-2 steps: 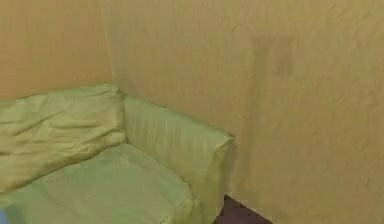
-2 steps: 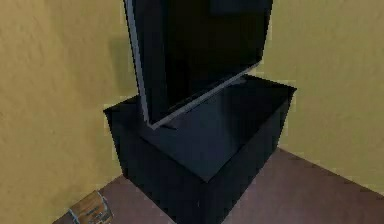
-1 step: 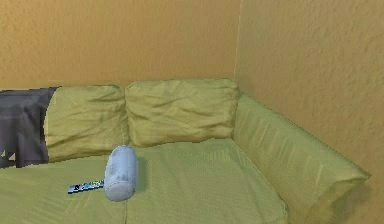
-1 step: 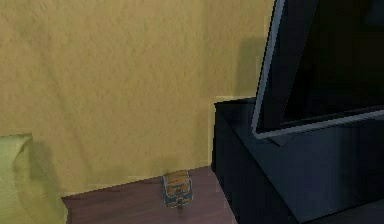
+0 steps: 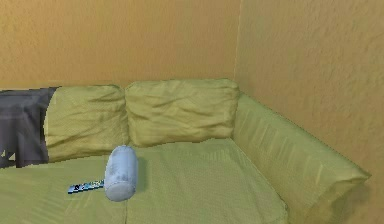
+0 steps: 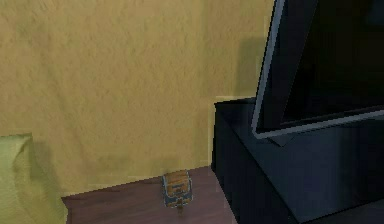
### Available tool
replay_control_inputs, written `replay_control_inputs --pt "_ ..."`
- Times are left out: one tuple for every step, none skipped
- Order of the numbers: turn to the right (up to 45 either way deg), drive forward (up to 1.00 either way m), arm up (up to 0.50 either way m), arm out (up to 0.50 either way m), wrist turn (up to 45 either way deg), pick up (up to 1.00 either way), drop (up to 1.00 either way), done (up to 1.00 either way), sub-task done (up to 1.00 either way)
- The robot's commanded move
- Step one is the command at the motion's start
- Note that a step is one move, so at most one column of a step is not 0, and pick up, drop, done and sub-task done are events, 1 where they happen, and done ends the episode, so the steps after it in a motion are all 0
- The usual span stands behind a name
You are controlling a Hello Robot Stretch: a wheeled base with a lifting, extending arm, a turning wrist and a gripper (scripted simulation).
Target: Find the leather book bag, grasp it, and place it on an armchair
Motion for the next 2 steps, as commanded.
replay_control_inputs --pt "0.0 0.0 0.0 0.5 0.0 0.0 0.0 0.0 0.0" --pt "0.0 0.0 0.0 0.0 45.0 0.0 0.0 0.0 0.0"
